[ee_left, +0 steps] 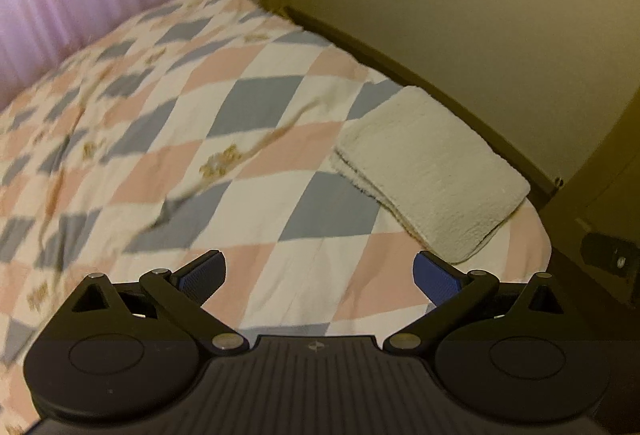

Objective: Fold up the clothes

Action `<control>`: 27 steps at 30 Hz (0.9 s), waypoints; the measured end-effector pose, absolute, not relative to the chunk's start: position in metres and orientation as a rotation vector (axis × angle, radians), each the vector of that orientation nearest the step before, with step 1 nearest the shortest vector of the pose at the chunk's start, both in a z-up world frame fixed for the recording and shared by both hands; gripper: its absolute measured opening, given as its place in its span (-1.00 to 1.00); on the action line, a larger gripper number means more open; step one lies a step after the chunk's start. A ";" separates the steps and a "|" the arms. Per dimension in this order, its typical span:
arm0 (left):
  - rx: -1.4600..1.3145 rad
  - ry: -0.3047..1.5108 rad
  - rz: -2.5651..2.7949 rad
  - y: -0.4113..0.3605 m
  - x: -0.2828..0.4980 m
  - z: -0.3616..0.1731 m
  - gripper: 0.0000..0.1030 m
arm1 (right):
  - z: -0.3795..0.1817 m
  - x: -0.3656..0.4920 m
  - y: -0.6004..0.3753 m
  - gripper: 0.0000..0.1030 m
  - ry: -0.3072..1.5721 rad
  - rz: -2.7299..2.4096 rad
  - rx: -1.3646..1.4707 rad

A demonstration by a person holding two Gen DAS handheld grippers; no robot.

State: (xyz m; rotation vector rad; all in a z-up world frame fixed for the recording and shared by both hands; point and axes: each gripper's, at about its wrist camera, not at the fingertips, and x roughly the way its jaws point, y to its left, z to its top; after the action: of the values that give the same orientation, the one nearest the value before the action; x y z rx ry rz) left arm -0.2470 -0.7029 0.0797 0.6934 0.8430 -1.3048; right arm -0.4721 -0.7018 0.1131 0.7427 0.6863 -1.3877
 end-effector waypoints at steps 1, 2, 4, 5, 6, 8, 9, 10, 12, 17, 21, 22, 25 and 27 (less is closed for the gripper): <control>0.684 0.860 -1.295 -0.703 -0.245 0.078 0.99 | 0.113 -0.472 -0.704 0.98 0.690 -1.387 0.741; 0.677 0.875 -1.284 -0.704 -0.243 0.077 0.99 | 0.112 -0.472 -0.706 0.98 0.693 -1.386 0.739; 0.670 0.894 -1.255 -0.705 -0.243 0.075 0.99 | 0.113 -0.473 -0.712 0.98 0.699 -1.387 0.732; 0.668 0.901 -1.245 -0.706 -0.244 0.074 0.99 | 0.115 -0.474 -0.715 0.98 0.699 -1.388 0.725; 0.670 0.904 -1.236 -0.707 -0.246 0.074 0.99 | 0.117 -0.476 -0.717 0.98 0.699 -1.390 0.720; 0.674 0.903 -1.234 -0.712 -0.252 0.075 0.99 | 0.120 -0.482 -0.723 0.98 0.699 -1.387 0.714; 0.677 0.899 -1.237 -0.714 -0.256 0.076 0.99 | 0.121 -0.485 -0.726 0.98 0.700 -1.385 0.715; 0.680 0.895 -1.241 -0.716 -0.260 0.078 0.99 | 0.121 -0.489 -0.729 0.98 0.698 -1.383 0.719; 0.689 0.875 -1.262 -0.719 -0.269 0.081 0.99 | 0.122 -0.496 -0.736 0.98 0.693 -1.376 0.728; 0.687 0.846 -1.281 -0.728 -0.289 0.090 0.99 | 0.120 -0.508 -0.749 0.98 0.696 -1.349 0.731; 0.668 0.855 -1.270 -0.733 -0.299 0.093 0.99 | 0.114 -0.517 -0.755 0.98 0.711 -1.324 0.746; 0.666 0.859 -1.267 -0.734 -0.302 0.093 0.99 | 0.112 -0.519 -0.757 0.98 0.716 -1.321 0.750; 0.644 0.880 -1.272 -0.738 -0.307 0.095 0.99 | 0.106 -0.524 -0.760 0.98 0.728 -1.308 0.764; 0.626 0.892 -1.267 -0.740 -0.311 0.096 0.99 | 0.103 -0.527 -0.762 0.99 0.735 -1.301 0.767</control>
State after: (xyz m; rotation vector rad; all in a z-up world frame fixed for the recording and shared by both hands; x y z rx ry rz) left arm -0.3106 -0.7398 0.0965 0.6261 0.8922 -1.2671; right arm -0.5272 -0.7618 0.1033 0.7667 0.7346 -1.3012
